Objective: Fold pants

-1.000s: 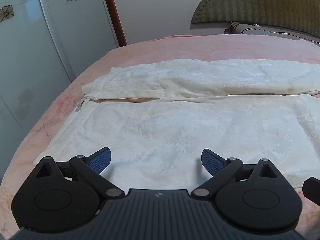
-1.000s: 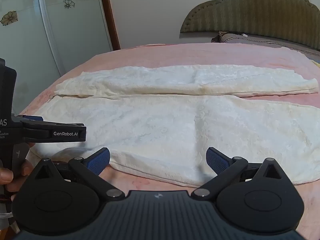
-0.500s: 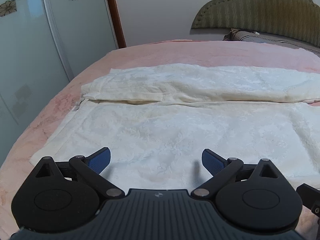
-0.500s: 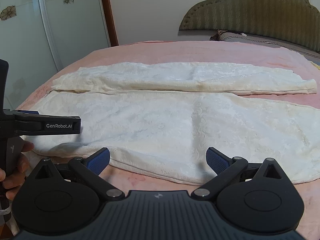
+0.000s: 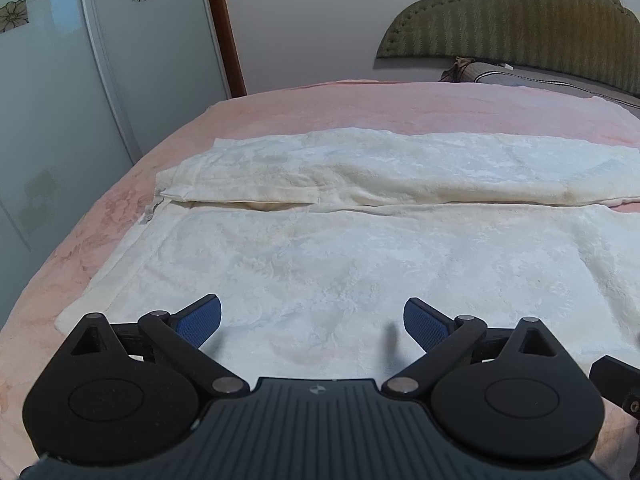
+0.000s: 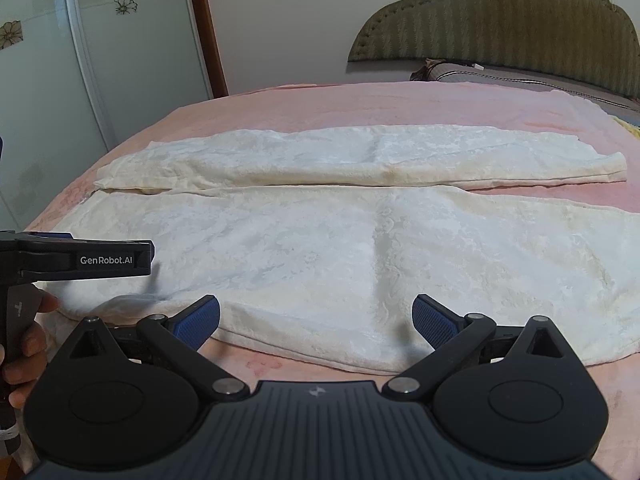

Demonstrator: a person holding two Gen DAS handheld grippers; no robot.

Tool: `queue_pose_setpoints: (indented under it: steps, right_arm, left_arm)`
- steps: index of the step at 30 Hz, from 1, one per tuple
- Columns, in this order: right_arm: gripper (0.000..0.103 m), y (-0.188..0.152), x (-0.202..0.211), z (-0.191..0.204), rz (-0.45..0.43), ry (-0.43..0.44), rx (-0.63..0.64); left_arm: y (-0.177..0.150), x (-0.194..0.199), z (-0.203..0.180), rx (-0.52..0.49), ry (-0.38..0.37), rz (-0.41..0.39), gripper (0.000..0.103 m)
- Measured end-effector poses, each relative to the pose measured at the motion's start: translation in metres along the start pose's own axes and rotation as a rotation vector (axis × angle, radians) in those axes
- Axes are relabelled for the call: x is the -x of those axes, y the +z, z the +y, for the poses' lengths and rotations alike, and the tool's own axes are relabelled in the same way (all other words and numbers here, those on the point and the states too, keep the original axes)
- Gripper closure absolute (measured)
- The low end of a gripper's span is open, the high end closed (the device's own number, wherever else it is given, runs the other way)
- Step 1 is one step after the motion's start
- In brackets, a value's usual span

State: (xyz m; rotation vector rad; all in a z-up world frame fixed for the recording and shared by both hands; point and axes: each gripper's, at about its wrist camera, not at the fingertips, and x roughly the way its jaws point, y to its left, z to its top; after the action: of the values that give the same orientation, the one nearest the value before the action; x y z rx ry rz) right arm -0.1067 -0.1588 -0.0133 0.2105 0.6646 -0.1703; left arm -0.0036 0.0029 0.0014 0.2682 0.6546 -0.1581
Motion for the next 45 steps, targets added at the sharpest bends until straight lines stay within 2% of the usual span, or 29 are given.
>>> queue_pose_setpoints:
  steps: [6, 18, 29, 35, 39, 42, 45]
  right_arm:
    - [0.000, 0.000, -0.003, 0.001, 0.006, 0.001, 0.008]
    - [0.000, -0.002, -0.004, 0.002, 0.011, -0.010, 0.012]
    - [0.000, -0.005, -0.002, 0.004, -0.011, -0.002, 0.042]
    - [0.000, -0.003, 0.003, 0.004, -0.038, 0.102, 0.047]
    - [0.000, 0.010, -0.001, 0.007, -0.035, 0.174, 0.115]
    - [0.000, 0.030, -0.002, 0.015, -0.109, 0.186, 0.221]
    - [0.000, 0.051, -0.005, 0.021, -0.281, 0.206, 0.350]
  left_arm:
    - [0.001, -0.001, -0.002, -0.001, -0.021, 0.015, 0.003]
    - [0.000, -0.001, -0.002, -0.003, 0.006, 0.012, 0.003]
    - [0.000, -0.002, 0.000, 0.010, -0.010, 0.023, 0.003]
    - [0.002, -0.008, 0.007, 0.019, -0.042, 0.018, 0.006]
    - [0.009, -0.014, 0.018, 0.040, -0.015, -0.020, 0.005]
    - [0.016, -0.023, 0.034, 0.078, 0.015, -0.049, 0.004]
    - [0.025, -0.037, 0.051, 0.121, 0.029, -0.052, 0.005]
